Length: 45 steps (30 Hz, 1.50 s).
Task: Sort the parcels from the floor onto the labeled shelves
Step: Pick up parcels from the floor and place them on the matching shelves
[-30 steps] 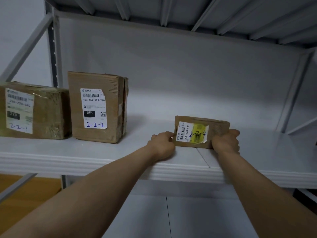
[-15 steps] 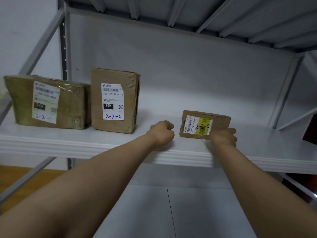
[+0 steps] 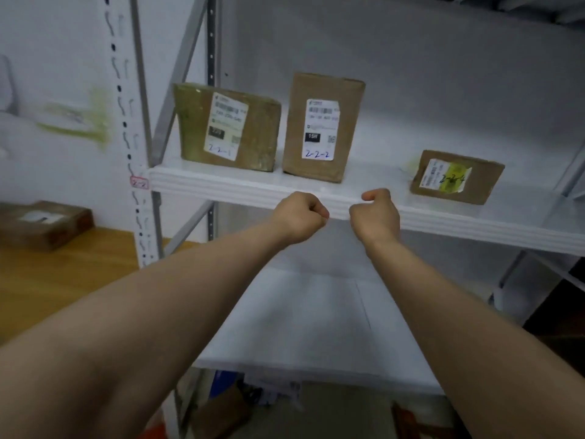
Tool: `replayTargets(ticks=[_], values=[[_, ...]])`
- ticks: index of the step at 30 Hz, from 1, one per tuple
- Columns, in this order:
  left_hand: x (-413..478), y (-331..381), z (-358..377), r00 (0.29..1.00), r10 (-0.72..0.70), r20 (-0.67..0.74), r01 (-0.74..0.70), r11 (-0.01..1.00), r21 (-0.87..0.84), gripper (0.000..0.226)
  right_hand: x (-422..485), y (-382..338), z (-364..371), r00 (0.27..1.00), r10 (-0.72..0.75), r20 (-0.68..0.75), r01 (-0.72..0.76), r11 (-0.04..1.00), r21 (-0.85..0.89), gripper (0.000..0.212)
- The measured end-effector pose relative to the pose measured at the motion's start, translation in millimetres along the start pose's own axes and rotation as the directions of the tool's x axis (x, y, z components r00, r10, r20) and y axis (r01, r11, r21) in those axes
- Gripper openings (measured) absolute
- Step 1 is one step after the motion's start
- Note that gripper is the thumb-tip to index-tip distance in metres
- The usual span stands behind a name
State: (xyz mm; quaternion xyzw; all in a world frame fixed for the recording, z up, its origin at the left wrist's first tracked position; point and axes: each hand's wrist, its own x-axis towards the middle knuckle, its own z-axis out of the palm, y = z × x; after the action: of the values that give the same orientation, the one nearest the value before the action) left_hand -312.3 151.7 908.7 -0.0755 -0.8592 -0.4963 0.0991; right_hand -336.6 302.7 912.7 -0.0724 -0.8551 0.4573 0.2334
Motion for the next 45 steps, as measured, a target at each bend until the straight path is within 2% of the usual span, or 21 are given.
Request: replayTargets(ticks=[4,7,9,11,13,16,18,20,22,23,25,26,28,30,31,35,39,42,45], values=[[-63,-73,-33,0.985,-0.149,0.087,0.147,0.989,0.032,0.017,-83,6,56,0.977,0.035,0.209,-0.025,0.998,-0.051,0.012],[-113,-148,-43,0.94,-0.325,0.109,0.323,0.946,0.031,0.016,-142,31,103,0.922,0.12,0.369,-0.093,0.992,-0.09,0.015],[-145,-196,-49,0.885,-0.449,0.121,0.447,0.893,0.045,0.01,-174,54,133,0.838,0.235,0.493,-0.182,0.971,-0.155,0.015],[-175,-239,-54,0.819,-0.555,0.146,0.549,0.832,0.082,0.008,-201,81,160,0.722,0.353,0.595,-0.261,0.936,-0.238,0.014],[-201,-280,-59,0.749,-0.644,0.152,0.633,0.765,0.122,0.008,-224,108,187,0.616,0.445,0.65,-0.286,0.895,-0.342,0.01],[-240,-335,-61,0.644,-0.75,0.149,0.731,0.661,0.171,0.014,-261,152,226,0.493,0.556,0.669,-0.304,0.831,-0.467,0.017],[-265,-372,-57,0.593,-0.792,0.146,0.766,0.611,0.201,0.017,-284,184,251,0.436,0.589,0.68,-0.253,0.806,-0.536,0.018],[-292,-408,-49,0.525,-0.84,0.137,0.807,0.542,0.232,0.015,-309,218,275,0.371,0.604,0.705,-0.255,0.797,-0.548,0.028],[-319,-446,-36,0.435,-0.892,0.123,0.855,0.452,0.255,0.027,-333,251,295,0.309,0.604,0.735,-0.235,0.797,-0.556,0.017],[-332,-465,-29,0.39,-0.913,0.123,0.874,0.409,0.262,0.033,-345,269,306,0.307,0.602,0.737,-0.207,0.798,-0.566,0.016],[-357,-501,-14,0.318,-0.938,0.141,0.9,0.345,0.266,0.038,-368,308,328,0.326,0.611,0.722,-0.202,0.791,-0.578,0.031],[-369,-519,-4,0.285,-0.947,0.147,0.912,0.316,0.263,0.04,-379,325,339,0.316,0.618,0.72,-0.201,0.785,-0.585,0.03],[-390,-557,15,0.225,-0.962,0.156,0.929,0.26,0.263,0.042,-403,358,362,0.251,0.633,0.732,-0.168,0.774,-0.611,0.019],[-408,-598,34,0.183,-0.97,0.162,0.936,0.222,0.273,0.041,-426,394,389,0.21,0.669,0.713,-0.141,0.742,-0.655,0.048],[-417,-619,44,0.165,-0.973,0.163,0.94,0.205,0.271,0.04,-438,412,403,0.199,0.678,0.708,-0.135,0.735,-0.665,0.053],[-444,-711,85,0.092,-0.989,0.118,0.962,0.119,0.245,0.047,-487,491,461,0.109,0.7,0.706,-0.127,0.714,-0.689,0.048],[-464,-801,127,0.041,-0.999,0.036,0.984,0.047,0.174,0.052,-525,563,515,0.031,0.716,0.698,-0.161,0.692,-0.703,0.058],[-477,-859,157,-0.017,-1.0,-0.009,0.998,-0.018,0.064,0.073,-542,609,551,0.002,0.726,0.688,-0.206,0.674,-0.71,0.074],[-494,-902,179,-0.111,-0.994,-0.007,0.982,-0.109,-0.152,0.097,-555,646,580,-0.025,0.724,0.689,-0.303,0.652,-0.695,0.077]])
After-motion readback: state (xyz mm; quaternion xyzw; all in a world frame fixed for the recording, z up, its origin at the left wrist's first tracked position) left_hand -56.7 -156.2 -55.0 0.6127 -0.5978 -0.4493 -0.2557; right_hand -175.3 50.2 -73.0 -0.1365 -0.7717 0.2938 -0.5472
